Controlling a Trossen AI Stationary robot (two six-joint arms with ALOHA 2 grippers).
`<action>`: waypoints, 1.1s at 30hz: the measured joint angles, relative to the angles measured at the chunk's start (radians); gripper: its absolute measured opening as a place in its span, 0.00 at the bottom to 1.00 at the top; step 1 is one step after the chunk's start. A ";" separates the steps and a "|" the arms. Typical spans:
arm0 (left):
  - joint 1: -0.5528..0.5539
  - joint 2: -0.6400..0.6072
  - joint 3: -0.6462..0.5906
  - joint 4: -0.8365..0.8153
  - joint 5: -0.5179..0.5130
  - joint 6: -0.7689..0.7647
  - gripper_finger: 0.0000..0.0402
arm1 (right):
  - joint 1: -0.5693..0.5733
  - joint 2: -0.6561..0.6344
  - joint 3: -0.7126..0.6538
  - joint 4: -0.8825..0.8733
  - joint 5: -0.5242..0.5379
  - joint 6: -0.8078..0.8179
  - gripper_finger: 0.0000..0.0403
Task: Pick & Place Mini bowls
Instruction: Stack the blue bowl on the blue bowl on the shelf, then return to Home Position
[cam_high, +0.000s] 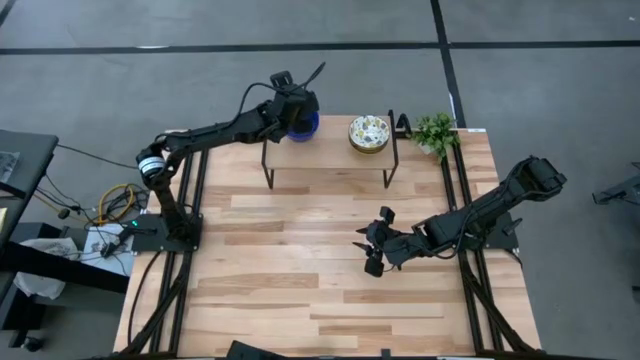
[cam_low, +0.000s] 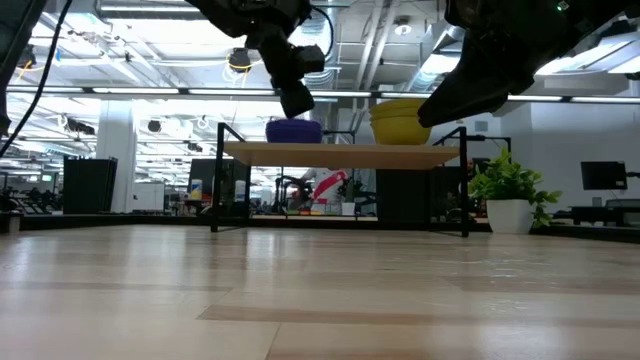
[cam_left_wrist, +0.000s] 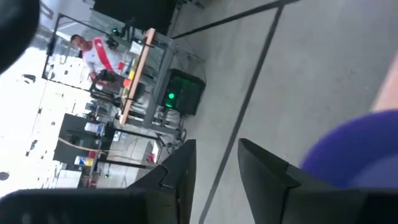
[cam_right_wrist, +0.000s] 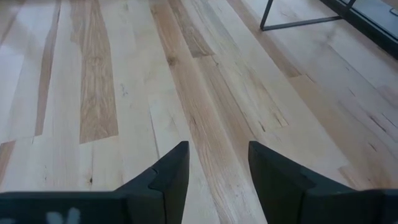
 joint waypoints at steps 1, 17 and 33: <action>-0.001 0.000 -0.010 0.000 0.000 0.000 0.29 | 0.000 0.000 0.000 0.000 0.000 0.000 0.39; -0.062 -0.116 -0.027 0.009 -0.070 -0.007 0.25 | 0.000 0.000 0.000 -0.001 0.000 0.000 0.38; -0.429 -0.761 -0.783 0.076 0.688 -0.856 0.25 | 0.217 -0.157 0.001 0.052 0.145 -0.179 0.38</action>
